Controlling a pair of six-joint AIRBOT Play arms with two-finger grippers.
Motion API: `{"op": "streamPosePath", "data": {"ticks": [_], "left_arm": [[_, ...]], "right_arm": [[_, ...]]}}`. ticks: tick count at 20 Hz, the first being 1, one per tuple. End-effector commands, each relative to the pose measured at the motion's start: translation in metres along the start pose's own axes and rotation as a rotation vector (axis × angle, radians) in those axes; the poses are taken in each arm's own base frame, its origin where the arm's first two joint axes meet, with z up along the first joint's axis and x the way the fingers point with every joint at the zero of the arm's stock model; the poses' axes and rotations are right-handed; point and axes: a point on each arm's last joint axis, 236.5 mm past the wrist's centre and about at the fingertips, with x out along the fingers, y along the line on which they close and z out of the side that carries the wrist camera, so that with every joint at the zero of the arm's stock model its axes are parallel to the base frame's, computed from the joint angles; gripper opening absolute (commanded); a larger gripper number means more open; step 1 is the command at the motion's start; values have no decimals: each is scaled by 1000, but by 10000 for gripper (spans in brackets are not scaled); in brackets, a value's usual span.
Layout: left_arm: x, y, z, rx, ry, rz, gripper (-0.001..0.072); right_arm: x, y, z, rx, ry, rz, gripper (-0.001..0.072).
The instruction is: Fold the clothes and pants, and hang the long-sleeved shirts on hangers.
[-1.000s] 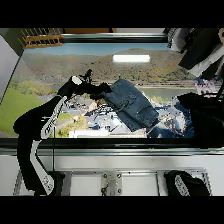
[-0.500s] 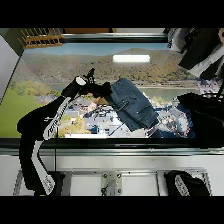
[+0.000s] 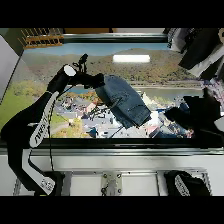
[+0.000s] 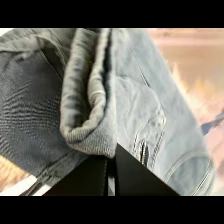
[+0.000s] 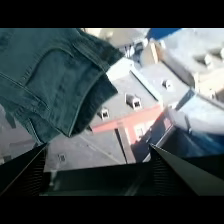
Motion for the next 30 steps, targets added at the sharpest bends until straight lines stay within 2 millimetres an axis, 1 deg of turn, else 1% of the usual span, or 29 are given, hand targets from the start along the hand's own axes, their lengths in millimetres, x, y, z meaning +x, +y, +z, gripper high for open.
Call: {"op": "streamPosePath", "data": {"ticks": [1,2,4,6,7,9,12,13,14,15,16,17,18,19,21,23,24,25,26,27,28,30], "left_arm": [[-18,10,-12,41,-24,67,15],[-19,13,-16,34,-31,73,15],[-19,19,-23,23,-23,82,15],[-18,20,-29,21,-2,82,15],[-18,20,-28,21,-4,82,15],[-19,20,-28,21,-6,82,15],[-19,20,-28,22,-6,83,15],[-19,20,-26,22,-16,84,15],[-19,20,-25,22,-19,84,15],[-55,4,-3,44,-104,67,15],[-81,-12,11,72,-156,51,15],[-112,-34,25,110,-209,27,15],[-147,-59,34,155,-258,2,15],[-183,-87,39,209,-307,-24,15],[-259,-146,35,333,-409,-76,15],[-334,-199,14,447,-518,-125,15],[-365,-218,2,489,-569,-144,15],[-396,-235,-13,528,-624,-165,15],[-420,-250,-28,562,-667,-187,15],[-442,-261,-45,591,-704,-206,15],[-459,-270,-61,610,-732,-225,15],[-489,-286,-90,605,-769,-282,15]], "right_arm": [[52,2,-47,154,119,57,707],[67,7,-54,150,134,61,702],[95,16,-61,143,150,59,698],[123,22,-65,188,157,60,698],[133,23,-66,217,163,58,698],[149,25,-64,249,171,49,698],[157,29,-50,253,144,50,697],[157,33,-47,260,141,59,531],[157,33,-50,258,153,58,434],[105,70,-22,-96,173,124,25],[81,84,-1,-176,139,129,25],[50,102,21,-253,97,139,25],[17,122,38,-317,50,157,25],[-23,146,53,-379,-8,188,25],[-100,194,71,-486,-145,262,25],[-171,229,76,-555,-285,330,25],[-202,240,74,-566,-348,360,25],[-226,247,70,-577,-398,383,25],[-247,252,65,-580,-439,405,25],[-262,254,59,-571,-465,422,25],[-273,254,52,-560,-477,435,25],[-287,251,36,-529,-472,451,25]]}}
